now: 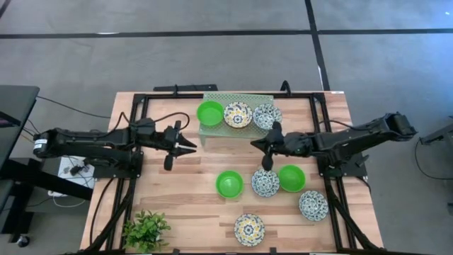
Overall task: Pick & Place Mini bowls
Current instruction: Stack the left blue bowl on the blue bowl on the shelf
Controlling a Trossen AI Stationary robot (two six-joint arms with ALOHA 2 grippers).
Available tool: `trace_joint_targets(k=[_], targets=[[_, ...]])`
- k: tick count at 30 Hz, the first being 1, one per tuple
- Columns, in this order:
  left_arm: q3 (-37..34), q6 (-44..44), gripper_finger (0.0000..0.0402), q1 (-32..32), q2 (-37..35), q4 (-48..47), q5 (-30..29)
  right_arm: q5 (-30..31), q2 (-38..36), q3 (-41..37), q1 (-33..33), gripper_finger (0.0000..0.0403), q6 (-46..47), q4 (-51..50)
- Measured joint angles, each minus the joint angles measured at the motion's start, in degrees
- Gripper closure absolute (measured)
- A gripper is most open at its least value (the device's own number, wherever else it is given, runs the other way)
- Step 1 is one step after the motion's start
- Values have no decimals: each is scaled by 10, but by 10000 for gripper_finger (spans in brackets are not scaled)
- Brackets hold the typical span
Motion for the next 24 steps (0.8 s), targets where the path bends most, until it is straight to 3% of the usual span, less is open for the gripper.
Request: trace_joint_targets(k=[8,13,17,24], targets=[[0,10,321,2,0,0,-11,-7,27,4,-24,403,24,42],[0,27,321,2,0,11,-11,-74,18,34,-10,398,32,-6],[0,74,321,2,0,30,-15,-112,19,74,7,368,33,-64],[0,85,320,2,0,46,-15,-113,27,98,38,305,79,-133]])
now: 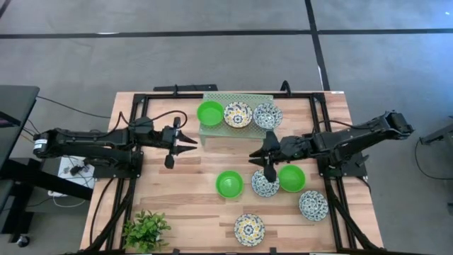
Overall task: Pick & Place Mini bowls
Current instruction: Stack the left blue bowl on the blue bowl on the shelf
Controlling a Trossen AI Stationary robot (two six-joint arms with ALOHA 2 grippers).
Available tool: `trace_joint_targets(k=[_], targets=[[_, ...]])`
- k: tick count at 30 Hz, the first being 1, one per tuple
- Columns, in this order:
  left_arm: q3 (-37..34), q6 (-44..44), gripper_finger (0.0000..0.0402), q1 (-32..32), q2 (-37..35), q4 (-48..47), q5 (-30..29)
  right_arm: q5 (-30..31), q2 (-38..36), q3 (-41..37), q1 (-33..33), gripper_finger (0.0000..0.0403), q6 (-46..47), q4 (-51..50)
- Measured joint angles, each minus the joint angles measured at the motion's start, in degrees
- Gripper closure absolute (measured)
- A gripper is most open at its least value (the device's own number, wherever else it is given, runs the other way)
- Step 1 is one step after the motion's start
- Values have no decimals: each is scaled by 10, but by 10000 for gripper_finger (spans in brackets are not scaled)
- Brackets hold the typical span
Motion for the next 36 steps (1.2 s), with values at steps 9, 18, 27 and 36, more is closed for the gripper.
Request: trace_joint_targets(k=[9,18,27,36], targets=[[0,0,323,0,0,5,0,-16,11,1,32,279,134,-134],[0,0,323,0,0,5,0,-37,37,0,20,283,208,-197],[0,-2,323,0,0,4,0,-84,113,0,-5,283,262,-305],[0,0,323,0,0,6,0,-123,182,0,-27,287,282,-284]])
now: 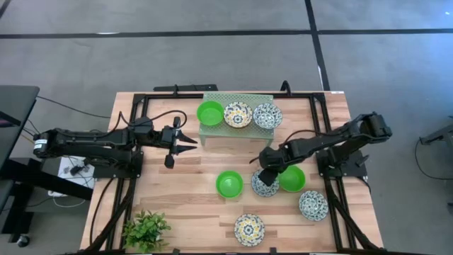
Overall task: Pick & Place Mini bowls
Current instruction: Stack the left blue bowl on the blue bowl on the shelf
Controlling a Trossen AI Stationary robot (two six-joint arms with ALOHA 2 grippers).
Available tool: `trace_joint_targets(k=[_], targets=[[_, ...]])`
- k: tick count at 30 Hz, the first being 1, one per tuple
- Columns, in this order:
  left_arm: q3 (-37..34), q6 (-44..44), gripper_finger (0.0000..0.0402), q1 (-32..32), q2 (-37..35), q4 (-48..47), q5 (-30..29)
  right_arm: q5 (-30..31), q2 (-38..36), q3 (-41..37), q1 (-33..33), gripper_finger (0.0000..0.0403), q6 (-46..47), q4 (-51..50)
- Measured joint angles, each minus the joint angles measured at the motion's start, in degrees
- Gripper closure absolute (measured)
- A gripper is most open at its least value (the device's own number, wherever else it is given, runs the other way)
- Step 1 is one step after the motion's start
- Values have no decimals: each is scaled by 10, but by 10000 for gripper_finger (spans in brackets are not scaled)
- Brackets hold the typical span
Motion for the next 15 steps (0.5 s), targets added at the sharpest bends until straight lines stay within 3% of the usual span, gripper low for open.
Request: trace_joint_targets(k=[3,8,15], targets=[[0,0,323,0,0,1,0,-28,3,0,-9,312,6,2],[0,0,323,0,0,3,0,-67,-8,0,-19,388,4,11],[0,0,323,0,0,8,0,-67,-38,59,-21,393,-27,7]])
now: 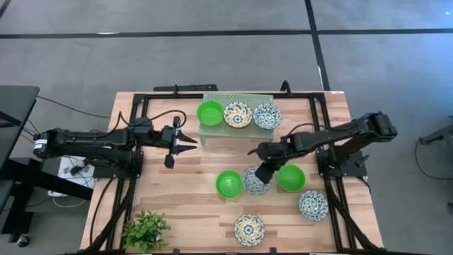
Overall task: Pick & Place Mini bowls
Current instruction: Stack the left blue bowl on the blue bowl on the shelf
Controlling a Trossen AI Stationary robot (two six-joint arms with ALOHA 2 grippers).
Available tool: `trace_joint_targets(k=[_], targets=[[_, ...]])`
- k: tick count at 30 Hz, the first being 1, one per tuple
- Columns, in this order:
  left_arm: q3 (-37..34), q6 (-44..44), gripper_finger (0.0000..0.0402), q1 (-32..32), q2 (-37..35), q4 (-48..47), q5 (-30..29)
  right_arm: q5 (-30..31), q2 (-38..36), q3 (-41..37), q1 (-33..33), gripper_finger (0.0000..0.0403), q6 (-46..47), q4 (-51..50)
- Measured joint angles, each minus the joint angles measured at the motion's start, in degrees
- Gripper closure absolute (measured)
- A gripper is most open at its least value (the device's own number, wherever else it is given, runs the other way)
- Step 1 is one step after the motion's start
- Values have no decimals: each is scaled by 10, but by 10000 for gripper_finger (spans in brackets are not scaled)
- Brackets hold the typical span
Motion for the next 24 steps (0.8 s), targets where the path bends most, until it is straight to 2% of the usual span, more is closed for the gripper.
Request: trace_joint_targets(k=[6,8,16,18,24], targets=[[0,-1,323,0,0,1,0,56,-45,108,-2,390,-73,-16],[0,-1,323,0,0,1,0,86,-61,152,-2,392,-109,-59],[0,-2,323,0,0,1,0,292,-110,296,-63,393,-126,-284],[0,-2,323,0,0,1,0,305,-119,303,-98,396,-110,-316],[0,-2,323,0,0,1,0,274,-117,303,-214,393,-103,-387]])
